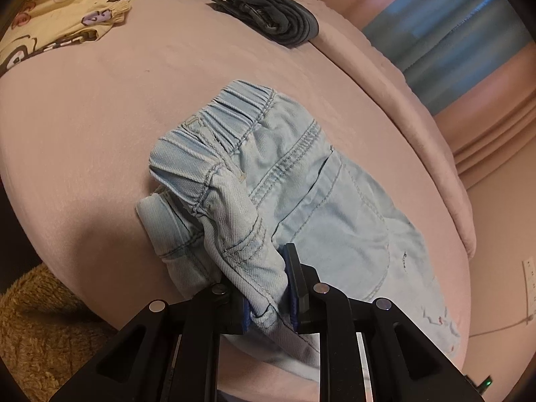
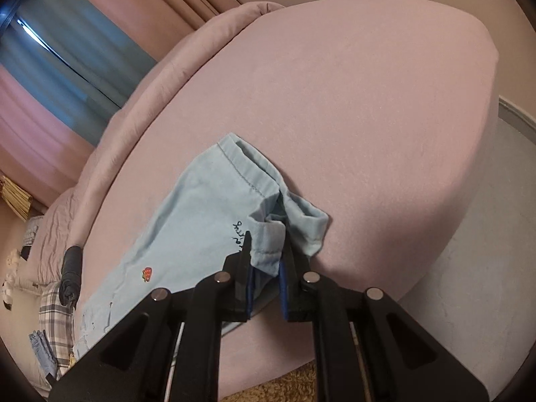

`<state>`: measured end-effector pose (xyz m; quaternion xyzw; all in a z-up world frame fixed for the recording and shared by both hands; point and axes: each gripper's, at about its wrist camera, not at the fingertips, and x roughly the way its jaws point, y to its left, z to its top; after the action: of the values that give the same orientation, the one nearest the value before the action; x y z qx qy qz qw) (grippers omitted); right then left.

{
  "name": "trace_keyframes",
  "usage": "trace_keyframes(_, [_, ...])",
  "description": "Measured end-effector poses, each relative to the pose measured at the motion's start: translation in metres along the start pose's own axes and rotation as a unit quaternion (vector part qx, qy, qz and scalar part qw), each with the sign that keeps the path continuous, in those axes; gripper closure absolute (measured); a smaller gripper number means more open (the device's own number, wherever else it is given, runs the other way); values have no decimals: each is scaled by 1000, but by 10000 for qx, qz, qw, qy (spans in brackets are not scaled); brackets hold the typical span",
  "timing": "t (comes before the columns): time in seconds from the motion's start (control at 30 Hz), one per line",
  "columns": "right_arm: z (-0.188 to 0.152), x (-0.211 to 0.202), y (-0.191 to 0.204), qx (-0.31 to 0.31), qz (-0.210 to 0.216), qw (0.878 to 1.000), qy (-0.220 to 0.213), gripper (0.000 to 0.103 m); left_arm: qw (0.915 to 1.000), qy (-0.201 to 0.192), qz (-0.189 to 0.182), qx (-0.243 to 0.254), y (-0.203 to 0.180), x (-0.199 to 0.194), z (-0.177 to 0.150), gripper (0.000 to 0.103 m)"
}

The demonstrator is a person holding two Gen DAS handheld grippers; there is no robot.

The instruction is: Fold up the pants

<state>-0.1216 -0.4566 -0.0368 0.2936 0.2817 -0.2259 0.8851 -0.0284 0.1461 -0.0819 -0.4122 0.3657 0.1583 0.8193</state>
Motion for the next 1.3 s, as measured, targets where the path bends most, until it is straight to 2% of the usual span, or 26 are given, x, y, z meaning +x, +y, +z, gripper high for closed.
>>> trace_keyframes(0.1, [12, -9, 26, -521, -92, 9983, -257, 91, 10000, 3, 10, 29, 0, 0, 0, 82])
trace_keyframes(0.2, [21, -15, 32, -650, -11, 9970, -415, 91, 10000, 21, -18, 2, 1, 0, 0, 82])
trace_keyframes(0.33, [2, 5, -5, -232, -398, 9989, 30, 93, 10000, 69, -23, 12, 0, 1, 1, 82])
trace_keyframes(0.4, [-9, 10, -19, -133, -184, 9996, -137, 96, 9999, 104, -14, 34, 0, 1, 3, 82])
trace_keyframes(0.53, [1, 9, -17, -47, -212, 9997, 83, 95, 9997, 225, -26, 90, 1, 2, 10, 81])
trace_keyframes(0.7, [-3, 7, -11, -292, -409, 9987, 7, 95, 9998, 195, -38, 42, 4, -4, 17, 79])
trace_keyframes(0.77, [-3, 6, -14, -239, -382, 9990, 11, 95, 9995, -28, 257, 181, 5, -13, 22, 76])
trace_keyframes(0.8, [-2, 5, -15, -252, -390, 9989, 29, 95, 9995, -36, 235, 202, 7, -15, 25, 76])
trace_keyframes(0.93, [0, 7, -6, -460, -571, 9973, 52, 95, 9997, 248, -57, -40, 20, -12, 32, 76])
trace_keyframes(1.13, [-1, 6, 0, -496, -693, 9963, 111, 95, 9987, 374, 193, 290, 10, -14, 33, 76])
trace_keyframes(1.17, [0, 6, 4, -614, -745, 9951, 193, 91, 9978, 462, 259, 409, 8, -13, 34, 76])
trace_keyframes(1.2, [2, 8, 10, -683, -800, 9941, 259, 89, 9967, 559, 346, 481, 7, -14, 36, 73])
trace_keyframes(1.23, [3, 8, 12, -750, -863, 9929, 328, 87, 9953, 572, 605, 487, 8, -16, 38, 62])
trace_keyframes(1.27, [6, 7, 16, -823, -923, 9915, 409, 80, 9947, 542, 737, 479, 9, -19, 41, 45])
trace_keyframes(1.3, [9, 3, 20, -897, -1015, 9898, 449, 66, 9943, 490, 833, 444, 12, -24, 43, 40])
